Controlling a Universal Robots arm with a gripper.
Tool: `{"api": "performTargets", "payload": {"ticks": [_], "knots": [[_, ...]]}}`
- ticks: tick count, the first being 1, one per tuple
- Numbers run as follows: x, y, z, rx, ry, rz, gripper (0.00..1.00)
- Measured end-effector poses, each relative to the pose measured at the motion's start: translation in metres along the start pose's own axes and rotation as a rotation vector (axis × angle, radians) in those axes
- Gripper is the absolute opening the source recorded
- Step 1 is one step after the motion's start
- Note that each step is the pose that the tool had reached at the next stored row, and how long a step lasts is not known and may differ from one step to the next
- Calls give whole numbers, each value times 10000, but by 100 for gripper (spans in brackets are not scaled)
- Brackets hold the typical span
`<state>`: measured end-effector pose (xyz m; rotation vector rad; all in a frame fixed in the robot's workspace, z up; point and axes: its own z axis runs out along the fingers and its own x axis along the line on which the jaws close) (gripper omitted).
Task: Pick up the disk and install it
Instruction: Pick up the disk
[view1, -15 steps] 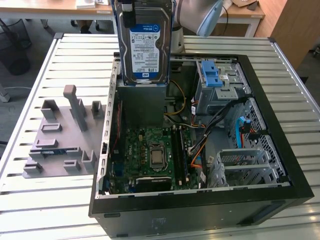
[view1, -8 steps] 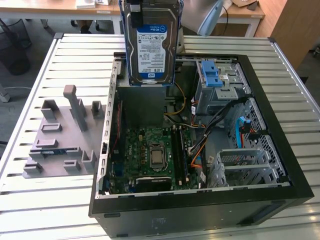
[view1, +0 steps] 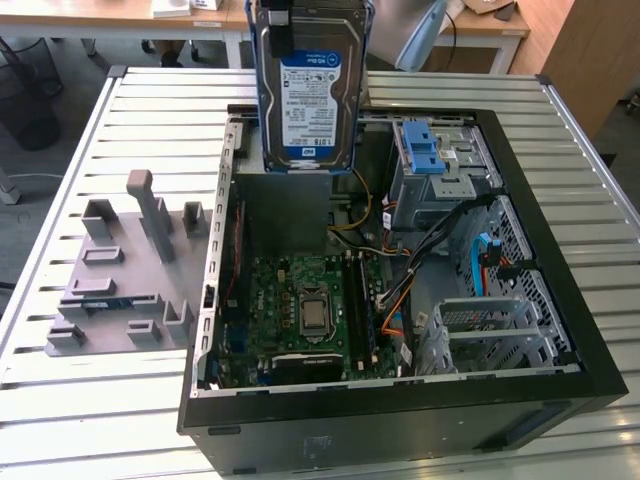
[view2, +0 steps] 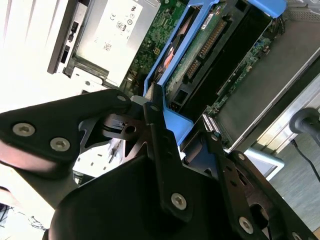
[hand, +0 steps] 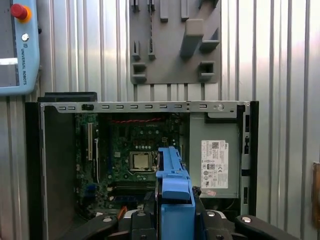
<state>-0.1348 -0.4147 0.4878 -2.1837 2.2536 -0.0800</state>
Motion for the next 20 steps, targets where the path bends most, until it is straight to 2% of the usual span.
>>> {"api": "performTargets", "payload": {"ticks": [5,13,20], "knots": [[10,-63,6,-3,3,54,36],[17,-203,15,-5,4,102,36],[100,-224,26,-7,7,149,36]]}}
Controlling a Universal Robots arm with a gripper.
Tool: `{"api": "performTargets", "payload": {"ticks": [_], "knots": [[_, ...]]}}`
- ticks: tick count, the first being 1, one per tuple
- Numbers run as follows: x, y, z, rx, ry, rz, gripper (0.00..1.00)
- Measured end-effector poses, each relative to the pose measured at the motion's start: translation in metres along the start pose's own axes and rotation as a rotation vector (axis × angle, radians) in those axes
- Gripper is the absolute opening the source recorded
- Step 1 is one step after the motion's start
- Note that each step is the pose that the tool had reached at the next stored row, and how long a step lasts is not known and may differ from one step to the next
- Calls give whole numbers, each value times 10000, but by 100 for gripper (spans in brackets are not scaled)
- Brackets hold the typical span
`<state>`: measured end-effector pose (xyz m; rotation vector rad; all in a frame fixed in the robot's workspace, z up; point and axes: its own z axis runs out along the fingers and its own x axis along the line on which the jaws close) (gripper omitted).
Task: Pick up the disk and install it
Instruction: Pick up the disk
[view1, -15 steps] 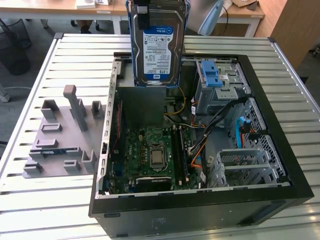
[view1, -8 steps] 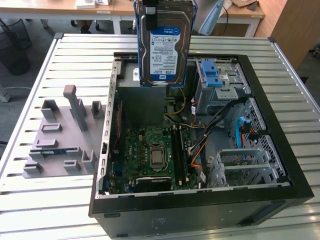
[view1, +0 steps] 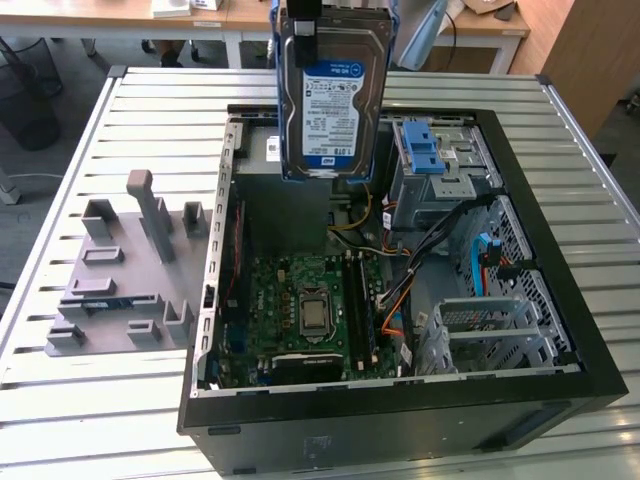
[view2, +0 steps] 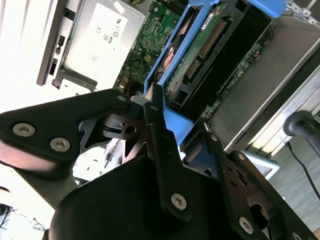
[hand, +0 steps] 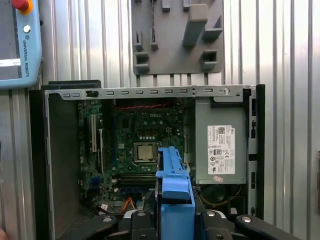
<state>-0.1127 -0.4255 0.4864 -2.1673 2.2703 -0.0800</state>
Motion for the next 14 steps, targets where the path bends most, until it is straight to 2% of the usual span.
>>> {"api": "performTargets", "payload": {"ticks": [5,14], "knots": [[13,-77,6,1,8,23,36],[4,-319,16,0,10,43,36]]}}
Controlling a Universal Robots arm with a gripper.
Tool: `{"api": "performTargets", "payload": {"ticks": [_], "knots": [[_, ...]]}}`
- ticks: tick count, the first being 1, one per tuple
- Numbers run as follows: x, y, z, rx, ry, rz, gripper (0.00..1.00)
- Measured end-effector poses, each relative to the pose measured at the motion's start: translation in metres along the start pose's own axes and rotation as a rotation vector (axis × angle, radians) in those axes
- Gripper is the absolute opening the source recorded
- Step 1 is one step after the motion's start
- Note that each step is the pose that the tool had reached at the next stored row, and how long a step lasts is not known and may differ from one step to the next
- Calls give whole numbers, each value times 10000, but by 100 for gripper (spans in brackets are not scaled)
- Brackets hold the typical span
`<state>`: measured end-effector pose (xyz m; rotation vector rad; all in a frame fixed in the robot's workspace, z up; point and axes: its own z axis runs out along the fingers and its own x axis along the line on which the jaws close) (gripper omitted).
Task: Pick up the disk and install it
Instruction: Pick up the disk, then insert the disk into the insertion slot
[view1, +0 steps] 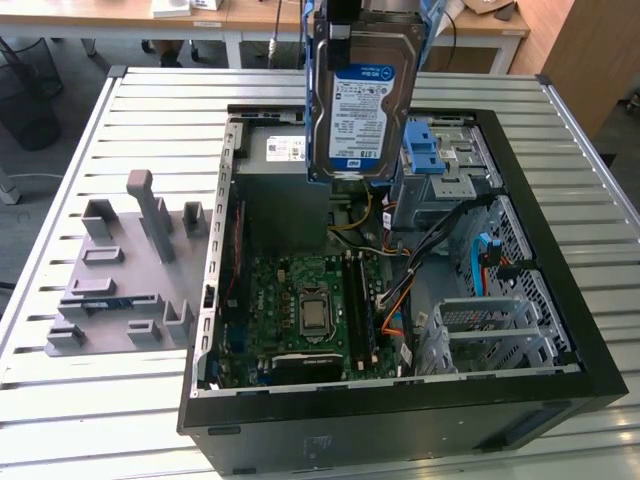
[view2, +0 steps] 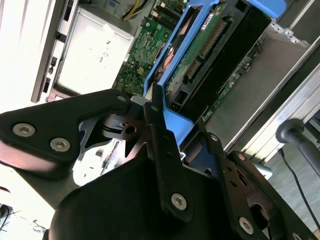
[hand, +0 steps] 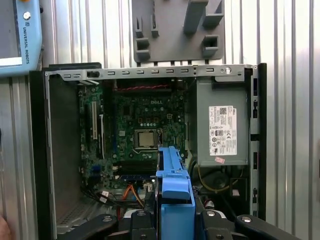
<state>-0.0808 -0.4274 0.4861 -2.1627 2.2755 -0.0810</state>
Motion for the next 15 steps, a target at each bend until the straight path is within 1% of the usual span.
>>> {"api": "performTargets", "payload": {"ticks": [3,5,15], "knots": [[-3,-71,3,0,0,5,36],[-3,-93,4,0,0,7,36],[2,-100,4,0,1,9,36]]}}
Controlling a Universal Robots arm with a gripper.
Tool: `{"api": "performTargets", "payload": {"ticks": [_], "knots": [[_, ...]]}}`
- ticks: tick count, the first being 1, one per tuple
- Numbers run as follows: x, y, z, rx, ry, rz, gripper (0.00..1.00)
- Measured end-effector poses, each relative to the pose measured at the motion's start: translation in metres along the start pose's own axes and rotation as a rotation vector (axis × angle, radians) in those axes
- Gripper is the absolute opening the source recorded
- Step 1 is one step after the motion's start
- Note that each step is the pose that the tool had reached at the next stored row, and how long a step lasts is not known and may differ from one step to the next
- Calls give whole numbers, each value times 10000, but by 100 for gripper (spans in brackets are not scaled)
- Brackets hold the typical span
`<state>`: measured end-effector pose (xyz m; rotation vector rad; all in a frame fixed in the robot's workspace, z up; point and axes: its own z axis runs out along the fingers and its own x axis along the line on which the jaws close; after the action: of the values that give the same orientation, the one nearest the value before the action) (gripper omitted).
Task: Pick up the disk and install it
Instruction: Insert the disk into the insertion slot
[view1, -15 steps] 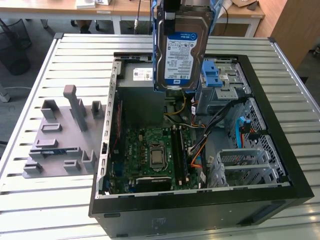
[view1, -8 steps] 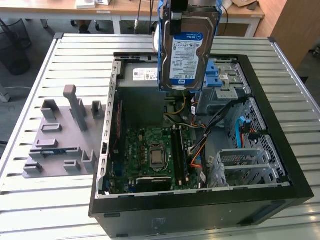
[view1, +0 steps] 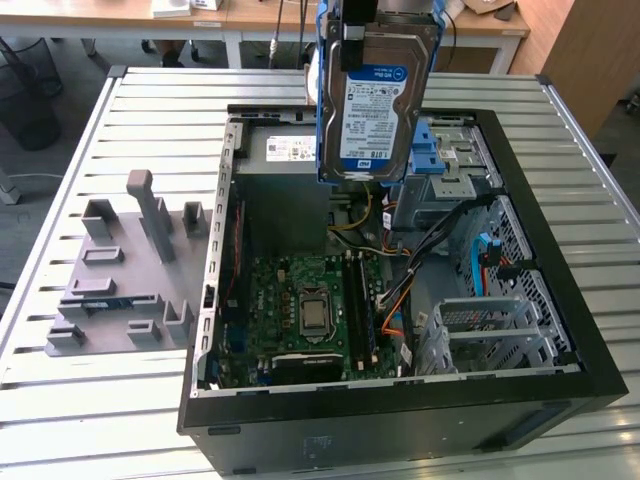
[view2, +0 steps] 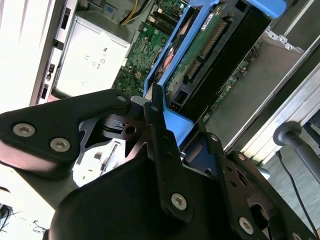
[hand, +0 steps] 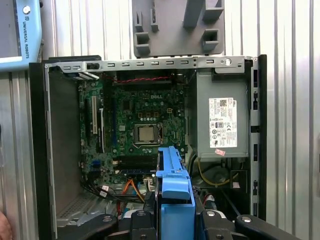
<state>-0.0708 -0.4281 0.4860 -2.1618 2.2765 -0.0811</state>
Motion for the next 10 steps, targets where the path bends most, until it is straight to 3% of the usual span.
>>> {"api": "performTargets", "payload": {"ticks": [5,10], "knots": [[20,-2,1,0,5,-1,36],[114,-6,6,1,7,0,36]]}}
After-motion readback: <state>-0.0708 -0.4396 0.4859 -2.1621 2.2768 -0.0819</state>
